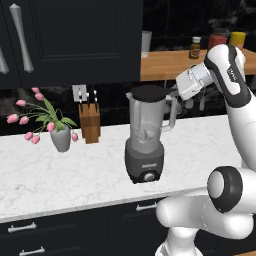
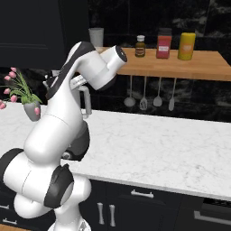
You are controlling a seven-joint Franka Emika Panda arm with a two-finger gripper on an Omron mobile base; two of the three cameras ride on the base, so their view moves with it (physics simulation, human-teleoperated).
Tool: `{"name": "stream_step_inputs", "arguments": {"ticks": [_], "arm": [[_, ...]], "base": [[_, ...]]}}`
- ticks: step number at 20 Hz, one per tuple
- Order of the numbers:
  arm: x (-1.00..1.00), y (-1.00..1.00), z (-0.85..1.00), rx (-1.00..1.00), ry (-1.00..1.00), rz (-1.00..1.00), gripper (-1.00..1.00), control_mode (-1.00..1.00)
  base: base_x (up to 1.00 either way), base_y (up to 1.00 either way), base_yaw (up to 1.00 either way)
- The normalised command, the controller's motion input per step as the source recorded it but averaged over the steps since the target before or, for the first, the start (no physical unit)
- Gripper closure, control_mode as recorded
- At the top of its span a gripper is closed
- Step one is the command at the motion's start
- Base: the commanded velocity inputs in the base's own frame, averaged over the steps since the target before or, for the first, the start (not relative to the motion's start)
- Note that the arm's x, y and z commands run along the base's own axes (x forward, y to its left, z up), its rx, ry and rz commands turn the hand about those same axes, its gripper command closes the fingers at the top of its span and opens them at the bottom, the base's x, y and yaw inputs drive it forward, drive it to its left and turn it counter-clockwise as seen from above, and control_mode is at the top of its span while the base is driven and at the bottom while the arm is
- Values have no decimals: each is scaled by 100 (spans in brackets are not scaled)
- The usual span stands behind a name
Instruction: Close the lid blender by securely placing the lid on top.
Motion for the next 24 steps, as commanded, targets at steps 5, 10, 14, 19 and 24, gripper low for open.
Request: {"name": "stream_step_inputs", "arguments": {"ticks": [5, 10, 14, 19, 24], "arm": [[0, 4, -40, -1, 0, 0, 100, -100], [0, 23, -44, -4, 0, 0, 100, -100], [0, 37, -28, -7, 0, 0, 100, -100], [-2, 39, -1, -8, -2, 0, 100, -100], [-6, 34, 0, -8, -4, 1, 100, -100]], "base": [[0, 0, 0], [0, 0, 0], [0, 0, 0], [0, 0, 0], [0, 0, 0]]}}
